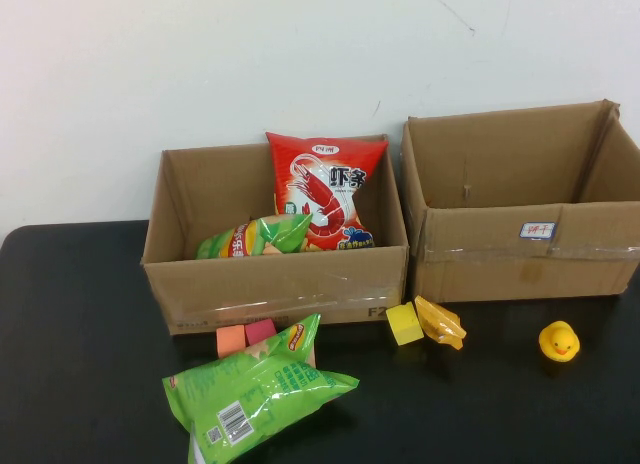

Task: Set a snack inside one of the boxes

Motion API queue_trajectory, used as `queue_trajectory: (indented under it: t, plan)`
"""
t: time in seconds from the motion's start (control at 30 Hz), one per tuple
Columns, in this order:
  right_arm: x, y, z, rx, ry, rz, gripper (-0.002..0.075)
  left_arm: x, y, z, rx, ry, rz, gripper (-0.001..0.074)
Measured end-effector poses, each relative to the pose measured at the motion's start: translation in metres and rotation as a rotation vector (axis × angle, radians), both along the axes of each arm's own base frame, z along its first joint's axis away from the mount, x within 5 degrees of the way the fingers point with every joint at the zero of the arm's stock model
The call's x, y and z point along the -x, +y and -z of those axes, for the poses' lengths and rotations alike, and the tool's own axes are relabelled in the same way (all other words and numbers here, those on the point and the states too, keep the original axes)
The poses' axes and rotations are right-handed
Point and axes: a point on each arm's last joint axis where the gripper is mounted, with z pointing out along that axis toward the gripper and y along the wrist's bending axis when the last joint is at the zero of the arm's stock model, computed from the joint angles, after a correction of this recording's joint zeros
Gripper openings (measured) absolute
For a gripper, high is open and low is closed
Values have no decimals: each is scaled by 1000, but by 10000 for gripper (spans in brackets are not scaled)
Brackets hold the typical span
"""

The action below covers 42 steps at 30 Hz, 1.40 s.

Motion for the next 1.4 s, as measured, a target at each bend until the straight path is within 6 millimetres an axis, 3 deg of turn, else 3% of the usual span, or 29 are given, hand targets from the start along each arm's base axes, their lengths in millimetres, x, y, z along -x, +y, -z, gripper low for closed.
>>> queue_trajectory:
  t: [1.1,1.23,1.4]
  plan:
    - [-1,0,-3,0,-45,-2,0,0,0,-1,-25,-18,7,-1]
    - [-4,1,-14,-6,-180,-6,0,-3,0,-7,-18,-114,-2,-1]
    - [-5,1,-38,-17,-445,-14,0,-4,2,-35,10,-425,-27,-1]
